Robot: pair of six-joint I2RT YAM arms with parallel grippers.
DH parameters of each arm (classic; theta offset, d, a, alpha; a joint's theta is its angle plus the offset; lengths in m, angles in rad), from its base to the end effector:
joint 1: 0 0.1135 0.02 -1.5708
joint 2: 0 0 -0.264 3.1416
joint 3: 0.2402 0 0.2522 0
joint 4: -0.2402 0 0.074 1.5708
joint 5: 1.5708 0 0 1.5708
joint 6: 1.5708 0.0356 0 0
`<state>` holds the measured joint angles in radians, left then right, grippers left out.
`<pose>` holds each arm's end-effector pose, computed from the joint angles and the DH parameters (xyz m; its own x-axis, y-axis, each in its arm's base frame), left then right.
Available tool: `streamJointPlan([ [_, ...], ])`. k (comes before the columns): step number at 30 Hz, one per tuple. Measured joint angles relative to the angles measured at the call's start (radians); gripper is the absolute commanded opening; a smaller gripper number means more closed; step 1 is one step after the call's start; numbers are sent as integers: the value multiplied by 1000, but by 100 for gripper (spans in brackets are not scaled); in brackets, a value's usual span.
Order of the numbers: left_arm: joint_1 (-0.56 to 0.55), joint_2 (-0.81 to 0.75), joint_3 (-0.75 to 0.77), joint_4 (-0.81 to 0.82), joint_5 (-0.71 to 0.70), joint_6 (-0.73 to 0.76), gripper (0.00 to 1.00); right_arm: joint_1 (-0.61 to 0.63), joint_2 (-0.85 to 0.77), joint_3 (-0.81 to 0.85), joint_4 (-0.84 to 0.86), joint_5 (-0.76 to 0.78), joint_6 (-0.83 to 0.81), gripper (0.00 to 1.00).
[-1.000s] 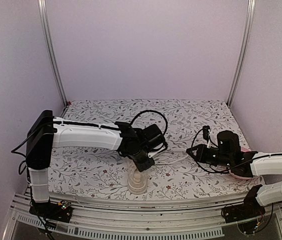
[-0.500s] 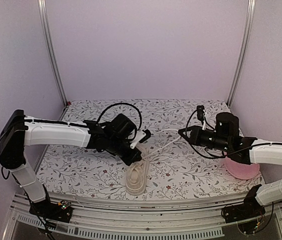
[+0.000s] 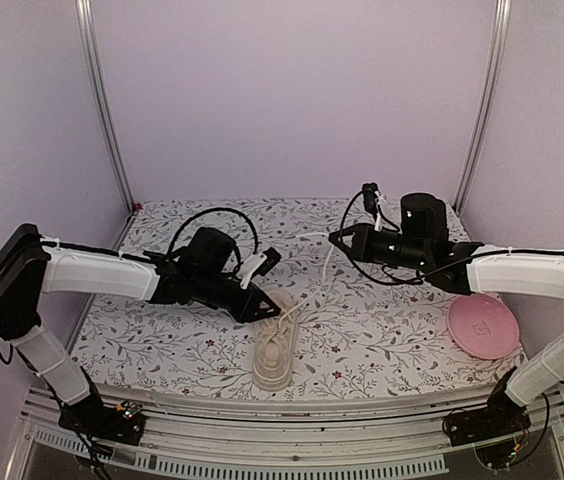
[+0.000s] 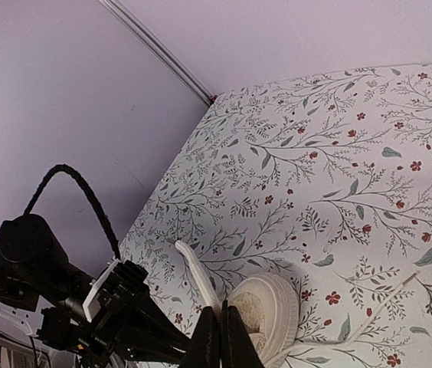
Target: Tie the shoes
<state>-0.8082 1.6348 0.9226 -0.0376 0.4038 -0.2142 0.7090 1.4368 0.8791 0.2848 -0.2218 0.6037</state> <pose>0.2245 -0.2552 0.1896 -0.6436 0.3907 -0.6582 0.7437 0.5223 -0.4172 0.2446 0.2202 0.2671 -0.6202 0.1976 -0.7591 -0.5391 0.5956 0.5955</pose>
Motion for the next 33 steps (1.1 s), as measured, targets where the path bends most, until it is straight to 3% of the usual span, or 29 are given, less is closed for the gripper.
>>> streamJointPlan([
  [14,37,103,10,127,135,-13,34,0,107,137,7,-21,-14,2],
  [26,43,162,91,79,178,22,22,0,144,165,6,-21,-23,2],
  [33,44,182,119,26,184,45,25,0,160,187,6,-21,-31,2],
])
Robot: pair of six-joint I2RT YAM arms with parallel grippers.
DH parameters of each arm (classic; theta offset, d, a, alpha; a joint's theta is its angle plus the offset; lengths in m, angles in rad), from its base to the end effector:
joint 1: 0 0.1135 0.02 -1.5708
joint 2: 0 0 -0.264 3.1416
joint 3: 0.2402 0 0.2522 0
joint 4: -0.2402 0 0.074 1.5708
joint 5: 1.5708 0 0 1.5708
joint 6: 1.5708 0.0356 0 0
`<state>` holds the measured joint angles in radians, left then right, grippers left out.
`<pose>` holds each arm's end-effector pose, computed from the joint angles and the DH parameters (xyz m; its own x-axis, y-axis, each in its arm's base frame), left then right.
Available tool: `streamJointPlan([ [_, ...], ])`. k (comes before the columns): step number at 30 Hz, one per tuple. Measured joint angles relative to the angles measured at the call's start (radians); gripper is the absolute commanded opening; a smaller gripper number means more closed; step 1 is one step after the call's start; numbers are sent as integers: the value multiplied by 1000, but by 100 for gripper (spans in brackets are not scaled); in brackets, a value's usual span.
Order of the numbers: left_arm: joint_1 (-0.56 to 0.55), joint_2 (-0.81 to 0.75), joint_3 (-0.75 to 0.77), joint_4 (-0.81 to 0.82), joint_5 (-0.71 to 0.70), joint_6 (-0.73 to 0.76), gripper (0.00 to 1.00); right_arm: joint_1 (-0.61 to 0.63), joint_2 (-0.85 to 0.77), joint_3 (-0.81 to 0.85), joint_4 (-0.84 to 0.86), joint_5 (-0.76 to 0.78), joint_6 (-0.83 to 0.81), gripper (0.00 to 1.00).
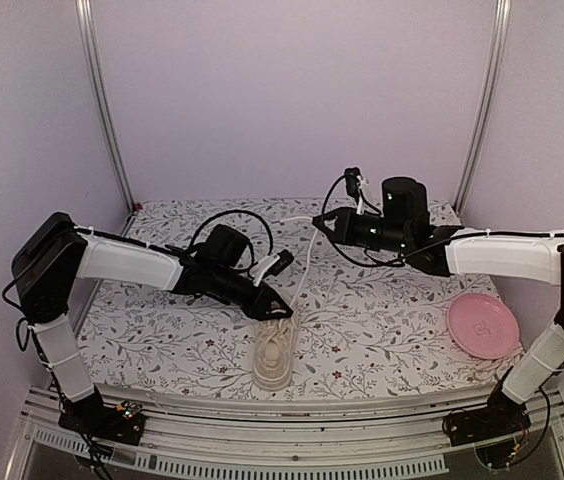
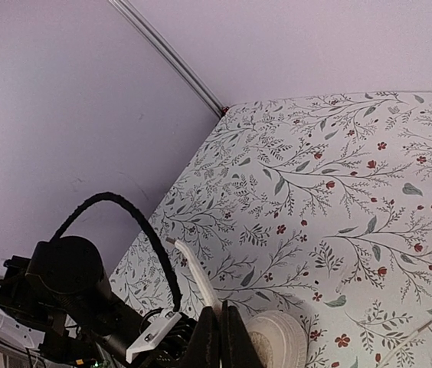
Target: Tie the shoes
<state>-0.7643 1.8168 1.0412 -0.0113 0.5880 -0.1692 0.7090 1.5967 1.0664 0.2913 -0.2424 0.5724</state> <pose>0.2566 -0.2733 0.1675 -0.6485 0.4276 -0.6298 0.7602 0.4074 -0.5061 0.2783 0.2500 0.2796 -0.5893 0.1873 -0.7859 -0.5828 0.5752 0.5740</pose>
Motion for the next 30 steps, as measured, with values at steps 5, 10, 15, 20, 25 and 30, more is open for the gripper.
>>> streamJointPlan([
  [5,0,4,7,-31,-1,6,6,0,18,10,0,0,-9,2],
  [10,0,3,6,-43,0,3,0,0,52,37,-4,-1,-13,2],
  [15,0,-32,-51,16,3,-45,0,0,131,102,-7,0,-22,15],
  [20,0,-83,-133,121,-5,-125,0,-1,252,172,-47,-4,-42,55],
  [25,0,-98,-184,215,-21,-199,0,-20,254,135,-48,-48,-84,78],
  [30,0,-107,-230,292,-32,-258,0,-74,153,-98,56,-173,-129,69],
])
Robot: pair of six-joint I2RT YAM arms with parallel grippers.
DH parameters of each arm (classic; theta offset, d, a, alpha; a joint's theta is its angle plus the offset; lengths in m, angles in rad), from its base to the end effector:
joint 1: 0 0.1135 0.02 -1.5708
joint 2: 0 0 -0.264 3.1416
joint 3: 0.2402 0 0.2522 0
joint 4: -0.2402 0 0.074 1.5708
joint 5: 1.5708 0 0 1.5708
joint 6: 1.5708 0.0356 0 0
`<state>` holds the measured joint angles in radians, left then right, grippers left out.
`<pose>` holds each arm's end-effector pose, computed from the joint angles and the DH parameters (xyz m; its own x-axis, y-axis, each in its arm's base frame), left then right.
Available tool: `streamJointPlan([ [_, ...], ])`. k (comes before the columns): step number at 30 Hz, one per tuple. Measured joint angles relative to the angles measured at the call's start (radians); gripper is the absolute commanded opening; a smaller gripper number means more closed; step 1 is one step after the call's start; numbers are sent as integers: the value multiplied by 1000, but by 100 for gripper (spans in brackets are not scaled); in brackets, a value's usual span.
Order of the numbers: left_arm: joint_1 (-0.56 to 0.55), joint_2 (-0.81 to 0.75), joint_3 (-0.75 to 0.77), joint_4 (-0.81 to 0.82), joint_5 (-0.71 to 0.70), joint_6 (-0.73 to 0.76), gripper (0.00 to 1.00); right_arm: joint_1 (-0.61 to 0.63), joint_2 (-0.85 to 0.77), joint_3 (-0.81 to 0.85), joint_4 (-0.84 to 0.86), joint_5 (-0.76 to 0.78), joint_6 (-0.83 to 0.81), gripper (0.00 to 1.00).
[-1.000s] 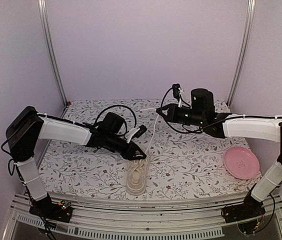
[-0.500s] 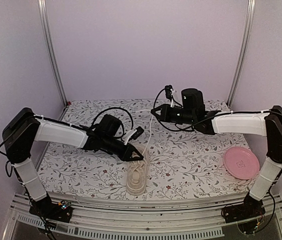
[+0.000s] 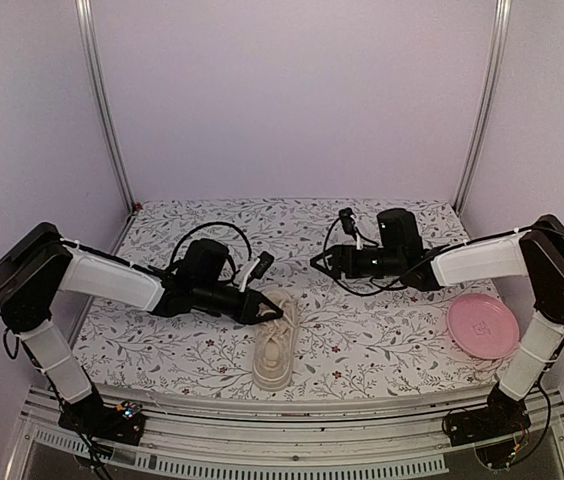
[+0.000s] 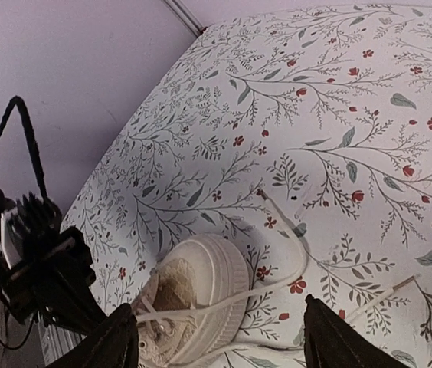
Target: Tie the shoes
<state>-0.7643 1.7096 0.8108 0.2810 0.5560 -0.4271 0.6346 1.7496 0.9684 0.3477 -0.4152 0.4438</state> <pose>0.2331 -0.2495 0.1602 -0.7527 0.2342 -0.6153 0.6445 0.4531 -0.6159 0.2974 0.2368 0.1986 -0.6650 -0.0017 -0.7468 -0.6109 0.5764 0.5427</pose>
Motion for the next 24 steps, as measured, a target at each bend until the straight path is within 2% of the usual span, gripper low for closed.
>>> streamJointPlan([
  [3,0,-3,-12,32,-6,-34,0,-19,-14,-113,65,-101,-40,61],
  [7,0,-4,-15,58,-11,-64,0,11,-9,-188,115,-193,-98,58],
  [14,0,-4,-15,59,-12,-84,0,102,67,-160,186,-243,-183,53],
  [24,0,-4,-15,59,-12,-92,0,146,183,-94,206,-245,-245,48],
])
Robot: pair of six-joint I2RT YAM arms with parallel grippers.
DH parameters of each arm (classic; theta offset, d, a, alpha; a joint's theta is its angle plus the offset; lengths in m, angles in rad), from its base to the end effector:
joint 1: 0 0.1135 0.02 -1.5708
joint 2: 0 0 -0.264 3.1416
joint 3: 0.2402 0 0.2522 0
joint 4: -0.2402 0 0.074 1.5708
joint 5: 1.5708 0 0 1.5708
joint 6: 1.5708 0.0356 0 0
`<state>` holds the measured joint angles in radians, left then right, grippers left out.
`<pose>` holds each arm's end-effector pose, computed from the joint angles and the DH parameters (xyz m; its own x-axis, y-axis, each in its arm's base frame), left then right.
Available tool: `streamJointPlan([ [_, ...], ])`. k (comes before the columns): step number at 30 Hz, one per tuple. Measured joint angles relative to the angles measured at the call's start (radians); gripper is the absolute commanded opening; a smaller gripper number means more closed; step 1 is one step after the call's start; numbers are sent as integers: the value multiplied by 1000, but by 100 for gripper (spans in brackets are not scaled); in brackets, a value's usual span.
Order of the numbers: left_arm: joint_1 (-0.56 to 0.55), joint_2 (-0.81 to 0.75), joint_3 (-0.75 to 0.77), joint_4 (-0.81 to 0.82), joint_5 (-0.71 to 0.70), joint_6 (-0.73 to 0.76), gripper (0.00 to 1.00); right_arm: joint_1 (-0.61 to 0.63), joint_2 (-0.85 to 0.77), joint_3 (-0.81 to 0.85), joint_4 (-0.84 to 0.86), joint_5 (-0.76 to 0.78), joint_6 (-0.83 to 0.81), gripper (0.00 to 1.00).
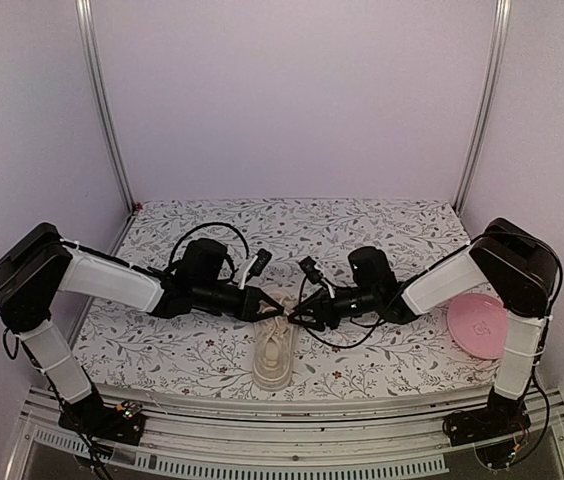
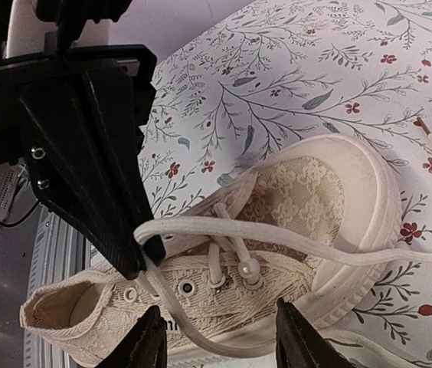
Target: Tie the shoes
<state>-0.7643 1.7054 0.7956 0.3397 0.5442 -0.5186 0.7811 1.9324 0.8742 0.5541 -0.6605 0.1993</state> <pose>0.2335 -0.2494 0.1622 -0.7878 0.1678 -0.5927 0.5944 0.4595 -0.6600 0.2511 0.2797 0.1271 -0.5218 -0.2972 -0.7996 -0.8510 0.2463 0.4638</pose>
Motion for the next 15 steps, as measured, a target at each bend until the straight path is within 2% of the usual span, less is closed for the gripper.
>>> streamJointPlan([
  [4,0,0,0,0,0,-3,0,9,31,15,1,0,-15,45],
  [6,0,0,0,0,-1,-6,0,11,42,20,11,1,-22,39],
  [10,0,0,0,0,0,-6,0,11,57,26,24,12,-33,9],
  [12,0,0,0,-1,0,-6,12,13,59,26,25,22,-34,3],
  [15,0,0,0,-1,2,-5,32,17,55,26,14,47,-34,2],
])
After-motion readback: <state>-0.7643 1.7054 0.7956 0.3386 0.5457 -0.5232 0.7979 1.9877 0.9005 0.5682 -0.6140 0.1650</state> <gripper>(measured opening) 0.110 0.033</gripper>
